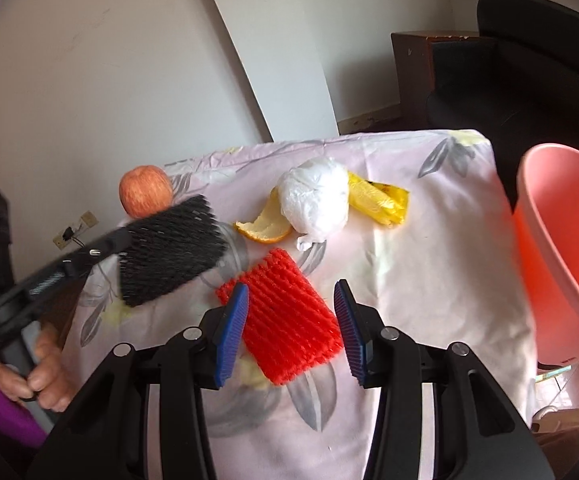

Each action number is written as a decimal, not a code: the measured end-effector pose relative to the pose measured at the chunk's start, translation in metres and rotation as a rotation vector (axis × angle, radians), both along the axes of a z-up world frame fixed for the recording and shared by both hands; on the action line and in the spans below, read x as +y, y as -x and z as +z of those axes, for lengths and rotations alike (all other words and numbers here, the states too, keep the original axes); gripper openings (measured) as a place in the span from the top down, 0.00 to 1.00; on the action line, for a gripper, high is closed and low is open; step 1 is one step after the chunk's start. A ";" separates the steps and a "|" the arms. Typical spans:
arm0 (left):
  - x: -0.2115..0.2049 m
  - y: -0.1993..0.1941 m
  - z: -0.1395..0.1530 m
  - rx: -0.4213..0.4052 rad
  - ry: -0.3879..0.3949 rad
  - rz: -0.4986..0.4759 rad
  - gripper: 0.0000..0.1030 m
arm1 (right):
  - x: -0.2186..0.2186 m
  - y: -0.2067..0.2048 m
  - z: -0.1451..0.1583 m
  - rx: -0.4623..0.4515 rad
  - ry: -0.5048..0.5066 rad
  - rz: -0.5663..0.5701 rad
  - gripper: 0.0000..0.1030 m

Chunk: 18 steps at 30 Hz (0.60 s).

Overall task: Collect trash
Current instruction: 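Grasp the black foam net with the left tool, then grasp an orange peel with the right tool while the left tool holds the black net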

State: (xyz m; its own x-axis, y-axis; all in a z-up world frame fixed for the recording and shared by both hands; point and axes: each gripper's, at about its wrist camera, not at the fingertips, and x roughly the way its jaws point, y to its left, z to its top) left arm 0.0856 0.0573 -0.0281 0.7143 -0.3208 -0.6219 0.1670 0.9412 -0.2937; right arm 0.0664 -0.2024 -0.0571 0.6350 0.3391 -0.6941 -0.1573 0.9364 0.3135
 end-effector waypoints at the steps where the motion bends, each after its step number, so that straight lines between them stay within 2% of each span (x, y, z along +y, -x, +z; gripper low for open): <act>1: 0.004 0.002 0.002 -0.005 0.003 0.007 0.91 | 0.004 -0.002 0.002 -0.004 -0.004 0.009 0.56; 4: 0.019 0.007 0.009 -0.020 0.018 0.035 0.91 | 0.023 -0.011 0.009 -0.036 0.032 0.069 0.56; 8: 0.034 0.011 0.014 -0.024 0.032 0.061 0.91 | 0.052 -0.030 0.009 -0.082 0.149 0.141 0.56; 13: 0.043 0.016 0.014 -0.019 0.038 0.075 0.91 | 0.073 -0.057 -0.002 -0.068 0.255 0.182 0.56; 16: 0.047 0.019 0.015 -0.016 0.045 0.077 0.91 | 0.078 -0.069 -0.012 -0.040 0.285 0.182 0.56; 18: 0.048 0.021 0.015 -0.017 0.047 0.076 0.91 | 0.078 -0.073 -0.018 -0.018 0.287 0.181 0.69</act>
State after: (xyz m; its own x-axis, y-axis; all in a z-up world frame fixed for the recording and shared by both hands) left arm 0.0650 0.1056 -0.0128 0.7482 -0.2933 -0.5951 0.1005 0.9368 -0.3353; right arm 0.1397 -0.1245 -0.0754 0.5955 0.2397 -0.7668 -0.3324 0.9424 0.0365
